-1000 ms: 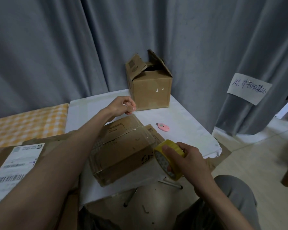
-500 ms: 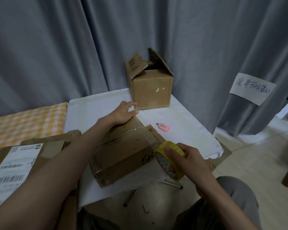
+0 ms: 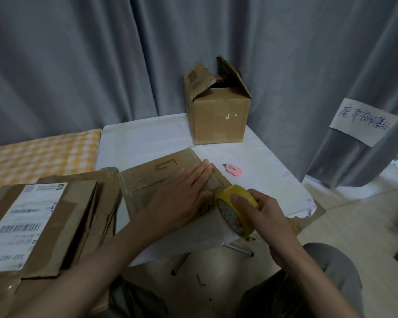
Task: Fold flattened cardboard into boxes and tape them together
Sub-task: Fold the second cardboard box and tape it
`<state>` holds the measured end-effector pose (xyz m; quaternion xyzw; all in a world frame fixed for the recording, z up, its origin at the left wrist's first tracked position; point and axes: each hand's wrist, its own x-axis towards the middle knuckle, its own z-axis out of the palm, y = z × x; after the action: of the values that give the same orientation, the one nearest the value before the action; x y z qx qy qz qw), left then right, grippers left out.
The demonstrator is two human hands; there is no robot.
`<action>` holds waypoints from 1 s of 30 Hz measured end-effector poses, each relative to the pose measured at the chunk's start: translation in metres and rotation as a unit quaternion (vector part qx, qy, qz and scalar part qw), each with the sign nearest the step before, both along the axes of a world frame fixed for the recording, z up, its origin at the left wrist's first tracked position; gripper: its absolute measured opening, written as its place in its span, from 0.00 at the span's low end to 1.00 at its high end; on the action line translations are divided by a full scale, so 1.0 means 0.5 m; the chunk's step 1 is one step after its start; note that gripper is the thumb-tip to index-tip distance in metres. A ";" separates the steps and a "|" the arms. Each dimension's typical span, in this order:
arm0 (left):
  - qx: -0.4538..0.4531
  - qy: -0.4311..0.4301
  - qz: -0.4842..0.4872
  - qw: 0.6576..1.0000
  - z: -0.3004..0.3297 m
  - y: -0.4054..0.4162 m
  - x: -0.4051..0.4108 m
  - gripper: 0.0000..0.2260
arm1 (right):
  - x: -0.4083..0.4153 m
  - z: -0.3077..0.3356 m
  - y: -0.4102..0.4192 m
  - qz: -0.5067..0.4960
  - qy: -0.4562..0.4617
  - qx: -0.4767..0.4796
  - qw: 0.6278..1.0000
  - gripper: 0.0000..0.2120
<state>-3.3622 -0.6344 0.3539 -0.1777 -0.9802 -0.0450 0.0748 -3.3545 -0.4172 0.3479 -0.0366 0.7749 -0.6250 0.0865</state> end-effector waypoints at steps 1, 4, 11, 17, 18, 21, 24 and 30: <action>0.002 -0.001 -0.004 1.000 -0.002 -0.010 -0.011 0.28 | -0.005 0.002 -0.006 0.004 0.001 -0.003 1.000 0.10; 0.017 -0.010 -0.019 1.000 -0.010 -0.048 -0.054 0.26 | -0.027 0.004 -0.030 0.020 0.002 -0.021 1.000 0.08; 0.027 -0.016 -0.009 0.999 -0.033 -0.103 -0.132 0.24 | -0.055 -0.008 -0.087 0.023 -0.004 -0.052 0.998 0.08; 0.026 -0.008 -0.011 1.000 -0.037 -0.104 -0.136 0.25 | -0.053 -0.017 -0.093 0.009 -0.014 -0.053 0.998 0.08; 0.027 -0.009 -0.012 1.000 -0.036 -0.104 -0.137 0.26 | -0.053 -0.015 -0.095 0.006 -0.015 -0.051 0.999 0.08; 0.029 -0.013 -0.014 0.999 -0.035 -0.107 -0.138 0.27 | -0.049 -0.017 -0.098 -0.006 -0.012 -0.038 0.999 0.08; 0.029 -0.017 -0.017 0.999 -0.035 -0.107 -0.138 0.26 | -0.043 -0.024 -0.098 -0.007 -0.021 -0.027 0.999 0.08; 0.035 -0.020 -0.020 0.999 -0.028 -0.109 -0.135 0.27 | -0.033 -0.028 -0.091 -0.018 -0.033 -0.010 0.999 0.10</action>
<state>-3.4295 -0.6887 0.3398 -0.1940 -0.9756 -0.0840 0.0599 -3.3713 -0.4628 0.3339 -0.0027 0.7662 -0.6348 0.0999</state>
